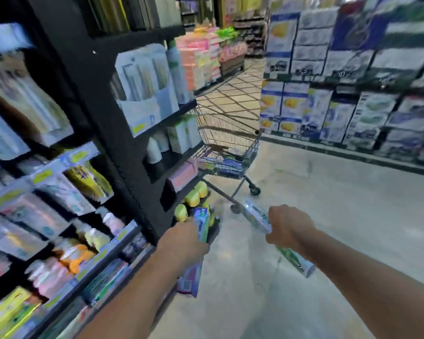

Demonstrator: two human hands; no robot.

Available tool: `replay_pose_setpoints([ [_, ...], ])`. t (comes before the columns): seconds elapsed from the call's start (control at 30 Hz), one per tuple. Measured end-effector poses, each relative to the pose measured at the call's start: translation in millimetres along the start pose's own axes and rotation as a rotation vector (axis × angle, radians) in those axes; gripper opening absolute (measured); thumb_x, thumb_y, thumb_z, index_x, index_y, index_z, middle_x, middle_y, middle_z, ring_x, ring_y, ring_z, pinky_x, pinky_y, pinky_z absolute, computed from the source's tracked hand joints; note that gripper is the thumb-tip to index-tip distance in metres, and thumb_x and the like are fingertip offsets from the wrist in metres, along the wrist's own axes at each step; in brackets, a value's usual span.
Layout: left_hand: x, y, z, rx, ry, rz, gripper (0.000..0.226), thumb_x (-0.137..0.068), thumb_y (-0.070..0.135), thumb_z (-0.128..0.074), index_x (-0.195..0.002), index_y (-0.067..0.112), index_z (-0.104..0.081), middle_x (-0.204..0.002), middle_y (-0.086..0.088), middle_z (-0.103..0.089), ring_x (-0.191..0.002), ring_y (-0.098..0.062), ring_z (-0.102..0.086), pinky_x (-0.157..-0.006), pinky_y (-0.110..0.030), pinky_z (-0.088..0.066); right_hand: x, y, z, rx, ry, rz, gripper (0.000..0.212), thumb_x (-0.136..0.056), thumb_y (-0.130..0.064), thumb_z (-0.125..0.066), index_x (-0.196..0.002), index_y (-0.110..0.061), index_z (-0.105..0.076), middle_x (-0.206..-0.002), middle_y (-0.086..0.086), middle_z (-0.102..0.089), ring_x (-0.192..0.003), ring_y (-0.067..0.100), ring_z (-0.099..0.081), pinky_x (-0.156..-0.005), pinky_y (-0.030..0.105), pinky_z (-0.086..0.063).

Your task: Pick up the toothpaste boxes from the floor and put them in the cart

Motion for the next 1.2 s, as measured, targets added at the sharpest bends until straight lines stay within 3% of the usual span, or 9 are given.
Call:
replay_pose_setpoints([
  [0.1, -62.3, 28.1, -8.1, 0.008, -0.058, -0.056, 0.039, -0.076, 0.041, -0.063, -0.098, 0.019, -0.040, -0.104, -0.005, -0.059, -0.090, -0.028, -0.056, -0.069, -0.031, -0.042, -45.1, 27.6, -2.3, -0.025, 0.000, -0.053, 0.035, -0.075, -0.034, -0.069, -0.105, -0.020, -0.057, -0.094, 0.002, -0.056, -0.085, 0.024, -0.060, -0.064, 0.026, -0.038],
  [0.33, -236.6, 78.5, 13.8, 0.035, -0.088, -0.154, 0.040, -0.072, 0.044, -0.063, -0.099, 0.018, -0.048, -0.096, -0.001, -0.060, -0.081, -0.021, -0.055, -0.067, -0.030, -0.049, -180.3, 72.5, 24.9, -0.045, 0.029, -0.152, 0.033, -0.076, -0.035, -0.068, -0.103, -0.021, -0.056, -0.101, 0.000, -0.060, -0.090, 0.022, -0.061, -0.064, 0.025, -0.040],
  [0.5, -346.7, 140.9, 47.6, -0.009, -0.115, -0.247, 0.031, -0.078, 0.036, -0.063, -0.092, 0.016, -0.044, -0.083, -0.001, -0.054, -0.078, -0.025, -0.056, -0.061, -0.030, -0.040, -269.0, 117.8, 62.6, -0.083, 0.042, -0.276, 0.031, -0.075, -0.034, -0.069, -0.099, -0.021, -0.054, -0.091, -0.002, -0.057, -0.078, 0.019, -0.057, -0.061, 0.027, -0.045],
  [0.63, -414.5, 194.1, 46.0, -0.024, -0.141, -0.313, 0.031, -0.077, 0.035, -0.064, -0.090, 0.015, -0.045, -0.078, -0.002, -0.054, -0.073, -0.025, -0.054, -0.057, -0.031, -0.038, -320.9, 169.9, 75.0, -0.073, 0.040, -0.346, 0.030, -0.075, -0.036, -0.066, -0.097, -0.022, -0.053, -0.083, -0.005, -0.049, -0.075, 0.018, -0.053, -0.056, 0.026, -0.038],
  [0.73, -463.1, 239.3, 34.0, -0.020, -0.185, -0.344, 0.037, -0.079, 0.035, -0.066, -0.102, 0.011, -0.049, -0.097, -0.009, -0.060, -0.092, -0.028, -0.062, -0.064, -0.033, -0.044, -362.6, 214.0, 78.9, -0.063, 0.022, -0.390, 0.027, -0.078, -0.037, -0.065, -0.096, -0.022, -0.051, -0.079, -0.006, -0.045, -0.074, 0.016, -0.052, -0.053, 0.025, -0.034],
  [1.0, -595.2, 326.9, 14.2, 0.021, -0.251, -0.248, 0.043, -0.082, 0.037, -0.065, -0.111, 0.011, -0.046, -0.110, -0.009, -0.057, -0.101, -0.028, -0.059, -0.074, -0.034, -0.048, -508.7, 312.5, 89.2, -0.059, -0.100, -0.341, 0.028, -0.078, -0.038, -0.066, -0.096, -0.024, -0.049, -0.089, -0.004, -0.052, -0.080, 0.016, -0.056, -0.060, 0.025, -0.042],
  [1.1, -638.6, 335.6, 28.9, 0.081, -0.218, -0.156, 0.052, -0.082, 0.039, -0.065, -0.119, 0.009, -0.044, -0.113, -0.008, -0.058, -0.102, -0.028, -0.059, -0.074, -0.034, -0.047, -579.9, 319.8, 105.8, -0.007, -0.082, -0.231, 0.024, -0.080, -0.036, -0.062, -0.095, -0.025, -0.046, -0.083, -0.006, -0.046, -0.079, 0.016, -0.051, -0.062, 0.026, -0.039],
  [1.2, -675.5, 321.3, 37.9, 0.135, -0.198, -0.064, 0.050, -0.080, 0.039, -0.066, -0.116, 0.010, -0.048, -0.109, -0.008, -0.059, -0.096, -0.028, -0.059, -0.072, -0.034, -0.046, -648.2, 297.0, 120.5, 0.009, -0.081, -0.112, 0.024, -0.080, -0.037, -0.062, -0.095, -0.025, -0.048, -0.092, -0.003, -0.053, -0.080, 0.018, -0.052, -0.063, 0.025, -0.038],
])
Point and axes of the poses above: each hand's wrist, its own x-axis away from the middle knuckle, its own z-axis out of the back of the hand, y = z × x, the point moved 7 cm from there along -x, towards the middle knuckle
